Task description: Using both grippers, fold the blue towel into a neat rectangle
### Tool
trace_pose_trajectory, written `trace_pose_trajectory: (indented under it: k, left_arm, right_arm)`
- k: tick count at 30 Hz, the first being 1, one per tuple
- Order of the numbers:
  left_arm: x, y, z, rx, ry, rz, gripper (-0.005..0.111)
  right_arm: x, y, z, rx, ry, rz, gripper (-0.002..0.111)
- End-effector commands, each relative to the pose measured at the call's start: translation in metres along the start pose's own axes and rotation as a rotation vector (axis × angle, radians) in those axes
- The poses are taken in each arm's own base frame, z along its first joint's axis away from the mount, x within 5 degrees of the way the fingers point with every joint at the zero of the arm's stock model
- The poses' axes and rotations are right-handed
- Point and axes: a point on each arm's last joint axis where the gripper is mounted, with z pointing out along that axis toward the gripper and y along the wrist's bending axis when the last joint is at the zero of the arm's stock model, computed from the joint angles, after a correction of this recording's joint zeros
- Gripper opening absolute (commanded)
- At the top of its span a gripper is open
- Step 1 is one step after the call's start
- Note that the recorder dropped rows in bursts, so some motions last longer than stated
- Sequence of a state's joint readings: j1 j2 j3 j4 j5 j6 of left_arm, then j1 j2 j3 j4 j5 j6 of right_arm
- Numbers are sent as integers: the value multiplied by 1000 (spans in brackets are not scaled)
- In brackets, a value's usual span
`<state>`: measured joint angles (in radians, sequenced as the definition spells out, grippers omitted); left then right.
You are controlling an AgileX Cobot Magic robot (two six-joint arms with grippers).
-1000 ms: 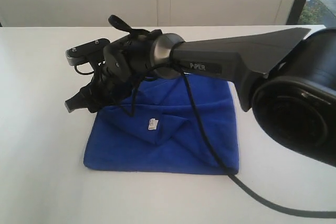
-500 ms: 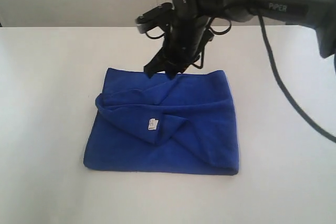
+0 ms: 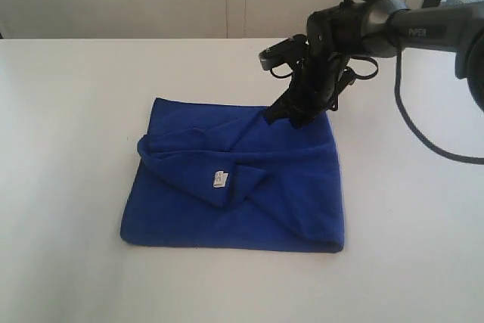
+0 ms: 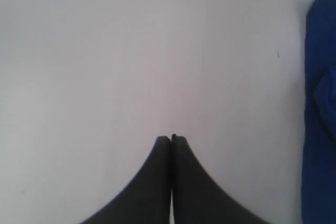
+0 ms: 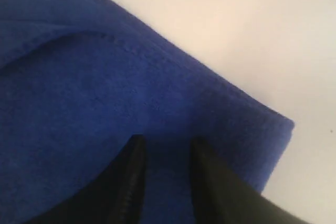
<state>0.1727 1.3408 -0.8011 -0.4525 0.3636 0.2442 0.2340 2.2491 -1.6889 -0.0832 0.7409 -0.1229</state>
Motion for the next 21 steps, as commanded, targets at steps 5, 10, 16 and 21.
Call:
trace_pose_trajectory:
  k: [5,10,16,21]
  left_arm:
    - [1,0,1,6,-1,-12,0]
    - [2,1,4,5,11,-3,0]
    - [7,5,24,15,87,-39,0]
    - [9,4,26,31,112,-55,0]
  right_arm:
    - [16,-18,24,32,92,164,2]
    - [38,-39,20,156,274,365,0]
    - [54,-39,4,189,479,387,0]
    - [48,-40,-22,183,454,396,0]
